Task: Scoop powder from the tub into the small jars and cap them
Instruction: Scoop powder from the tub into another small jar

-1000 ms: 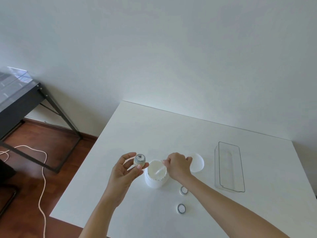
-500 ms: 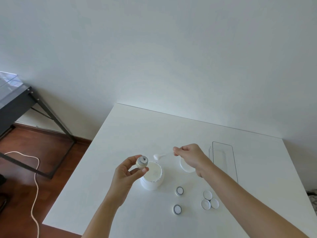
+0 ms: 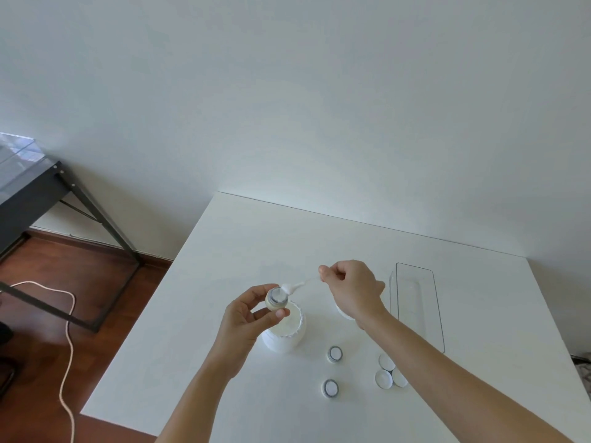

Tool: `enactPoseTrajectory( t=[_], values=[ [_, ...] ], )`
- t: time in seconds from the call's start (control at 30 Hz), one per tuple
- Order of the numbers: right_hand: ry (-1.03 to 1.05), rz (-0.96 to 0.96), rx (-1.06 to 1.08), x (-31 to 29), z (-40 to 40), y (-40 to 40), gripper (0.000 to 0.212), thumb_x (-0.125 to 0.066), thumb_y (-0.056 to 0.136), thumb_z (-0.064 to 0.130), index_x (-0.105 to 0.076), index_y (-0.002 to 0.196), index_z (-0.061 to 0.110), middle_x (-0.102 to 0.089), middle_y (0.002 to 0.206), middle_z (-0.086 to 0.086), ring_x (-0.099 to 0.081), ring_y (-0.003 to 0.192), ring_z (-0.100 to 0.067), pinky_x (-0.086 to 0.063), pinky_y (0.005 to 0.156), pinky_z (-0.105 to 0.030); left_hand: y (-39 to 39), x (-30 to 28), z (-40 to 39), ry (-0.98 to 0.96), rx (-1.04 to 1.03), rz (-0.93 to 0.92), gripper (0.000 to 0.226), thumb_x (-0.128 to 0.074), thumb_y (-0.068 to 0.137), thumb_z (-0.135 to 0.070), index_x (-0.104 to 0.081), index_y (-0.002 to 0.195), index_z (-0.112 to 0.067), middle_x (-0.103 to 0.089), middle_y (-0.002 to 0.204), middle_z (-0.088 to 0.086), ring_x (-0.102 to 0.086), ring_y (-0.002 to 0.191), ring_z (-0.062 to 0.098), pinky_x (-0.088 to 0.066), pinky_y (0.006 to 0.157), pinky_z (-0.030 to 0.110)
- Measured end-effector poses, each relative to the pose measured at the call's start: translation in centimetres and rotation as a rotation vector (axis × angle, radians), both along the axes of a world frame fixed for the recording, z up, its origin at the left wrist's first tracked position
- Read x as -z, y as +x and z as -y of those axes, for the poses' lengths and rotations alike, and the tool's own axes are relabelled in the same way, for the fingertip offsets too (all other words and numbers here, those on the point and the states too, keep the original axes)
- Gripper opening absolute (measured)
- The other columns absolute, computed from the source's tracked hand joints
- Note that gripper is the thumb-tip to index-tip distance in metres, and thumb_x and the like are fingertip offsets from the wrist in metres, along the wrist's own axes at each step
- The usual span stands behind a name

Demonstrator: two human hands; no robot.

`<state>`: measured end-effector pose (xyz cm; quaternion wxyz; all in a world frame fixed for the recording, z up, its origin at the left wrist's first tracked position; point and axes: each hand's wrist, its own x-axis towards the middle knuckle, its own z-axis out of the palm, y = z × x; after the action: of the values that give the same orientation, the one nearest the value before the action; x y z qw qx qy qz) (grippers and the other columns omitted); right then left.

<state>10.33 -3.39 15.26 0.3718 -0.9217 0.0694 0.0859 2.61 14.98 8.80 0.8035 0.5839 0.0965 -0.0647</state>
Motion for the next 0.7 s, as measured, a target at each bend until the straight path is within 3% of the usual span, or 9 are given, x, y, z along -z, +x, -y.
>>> enactPoseTrajectory(
  t=[0.2,0.33,0.5,0.7],
  values=[
    [0.105,0.247,-0.014,-1.2,0.3,-0.8,0.029,-0.057,0.093,0.035,-0.061,0.069,0.019,-0.052,0.061,0.010,-0.050,0.065,-0.003,-0.027,0.081,-0.033,0.0,-0.3,0.1,0.003,0.005,-0.006,0.043,-0.085,0.068,-0.030,-0.074,0.108,-0.023,-0.076,0.107,0.000,-0.074,0.095,0.023,-0.055,0.080,0.024],
    [0.104,0.451,-0.056,-1.1,-0.2,-1.9,0.022,-0.063,0.091,0.029,-0.061,0.071,0.021,-0.059,0.075,0.006,-0.055,0.078,-0.012,-0.022,0.080,-0.029,0.2,-0.6,0.3,-0.007,0.015,0.002,0.042,-0.084,0.068,-0.032,-0.076,0.108,-0.024,-0.077,0.104,0.002,-0.074,0.096,0.023,-0.055,0.080,0.023],
    [0.021,0.756,-0.114,-0.6,-0.4,-2.4,0.019,-0.065,0.087,0.029,-0.066,0.070,0.021,-0.057,0.073,0.011,-0.054,0.071,-0.012,-0.022,0.077,-0.030,0.3,-0.8,0.4,-0.029,0.009,0.003,0.042,-0.084,0.067,-0.033,-0.077,0.107,-0.021,-0.078,0.103,0.008,-0.073,0.103,0.027,-0.056,0.089,0.027],
    [-0.103,1.029,-0.240,0.4,-0.2,-2.5,0.021,-0.061,0.092,0.034,-0.068,0.074,0.026,-0.056,0.074,0.011,-0.051,0.074,-0.012,-0.022,0.078,-0.031,0.4,-1.1,0.4,-0.061,-0.004,0.008,0.041,-0.084,0.067,-0.034,-0.078,0.104,-0.017,-0.077,0.100,0.010,-0.073,0.099,0.022,-0.056,0.084,0.024]
  ],
)
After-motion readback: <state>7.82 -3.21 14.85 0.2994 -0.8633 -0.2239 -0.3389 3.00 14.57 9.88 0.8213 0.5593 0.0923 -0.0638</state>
